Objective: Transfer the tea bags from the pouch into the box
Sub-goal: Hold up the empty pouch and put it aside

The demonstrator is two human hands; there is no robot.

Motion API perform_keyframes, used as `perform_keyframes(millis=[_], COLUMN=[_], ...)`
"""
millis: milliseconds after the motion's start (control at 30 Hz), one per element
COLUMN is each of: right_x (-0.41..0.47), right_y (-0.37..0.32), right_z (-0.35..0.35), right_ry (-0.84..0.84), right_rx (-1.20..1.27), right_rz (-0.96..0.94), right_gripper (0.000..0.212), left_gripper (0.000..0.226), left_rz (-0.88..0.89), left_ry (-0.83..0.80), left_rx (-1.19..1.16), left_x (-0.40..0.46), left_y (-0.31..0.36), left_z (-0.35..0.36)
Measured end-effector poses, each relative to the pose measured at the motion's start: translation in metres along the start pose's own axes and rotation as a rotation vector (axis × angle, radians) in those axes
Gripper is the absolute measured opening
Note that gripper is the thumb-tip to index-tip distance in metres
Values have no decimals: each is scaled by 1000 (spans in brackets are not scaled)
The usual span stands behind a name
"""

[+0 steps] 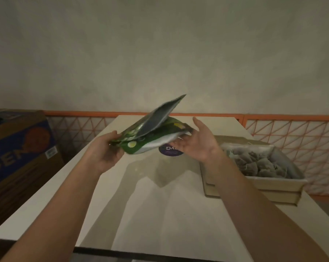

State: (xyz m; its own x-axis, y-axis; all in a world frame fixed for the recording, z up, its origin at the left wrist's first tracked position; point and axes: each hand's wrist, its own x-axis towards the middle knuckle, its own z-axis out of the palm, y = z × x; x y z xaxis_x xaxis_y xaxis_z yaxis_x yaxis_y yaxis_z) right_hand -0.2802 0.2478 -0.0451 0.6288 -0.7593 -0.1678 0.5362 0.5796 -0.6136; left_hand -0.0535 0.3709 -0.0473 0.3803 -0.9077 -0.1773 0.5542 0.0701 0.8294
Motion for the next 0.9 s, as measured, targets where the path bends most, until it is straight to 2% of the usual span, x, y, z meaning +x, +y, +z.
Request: perform_keyframes(millis=[33,100,167,200,267,367,433,500,600,667,767,900], right_x=[0,3,4,3,3,8,20,35,56,72,92,102], right_y=[2,5,6,6,5,8,10,9,0,-7,-17,-24], right_z=[0,1,8,12,21,26,24,20,24,28,35,38], right_ry=[-37,-93,-119,-113,-104,-31,106,192,192,179,137,174], right_rx=[21,-16,-124,-200,-359,-606,-664,-736,-838,-920,-1009,-1059], right_rz=[-5,-13,-30,-42,-80,-156,-276,-380,-391,-359,-355,-308], right_gripper=[69,93,108,109,96,70,48,39,39,43,51,54], left_gripper=[55,64,45,37,40,65,80,82,59,54,46,62], left_rz=[36,110,163,193,251,304,286,210,104,74,94,74], left_ry=[12,30,53,74,121,127,60,-70,-197,-180,-122,-105], left_rx=[-50,-75,22,78,194,373,522,630,487,377,355,353], left_x=[1,4,7,7,7,12,18,29,54,76,101,112], left_y=[-4,-11,-19,-25,-34,-44,-46,-46,-37,-25,-12,1], left_z=[3,9,15,17,20,19,18,19,20,21,23,29])
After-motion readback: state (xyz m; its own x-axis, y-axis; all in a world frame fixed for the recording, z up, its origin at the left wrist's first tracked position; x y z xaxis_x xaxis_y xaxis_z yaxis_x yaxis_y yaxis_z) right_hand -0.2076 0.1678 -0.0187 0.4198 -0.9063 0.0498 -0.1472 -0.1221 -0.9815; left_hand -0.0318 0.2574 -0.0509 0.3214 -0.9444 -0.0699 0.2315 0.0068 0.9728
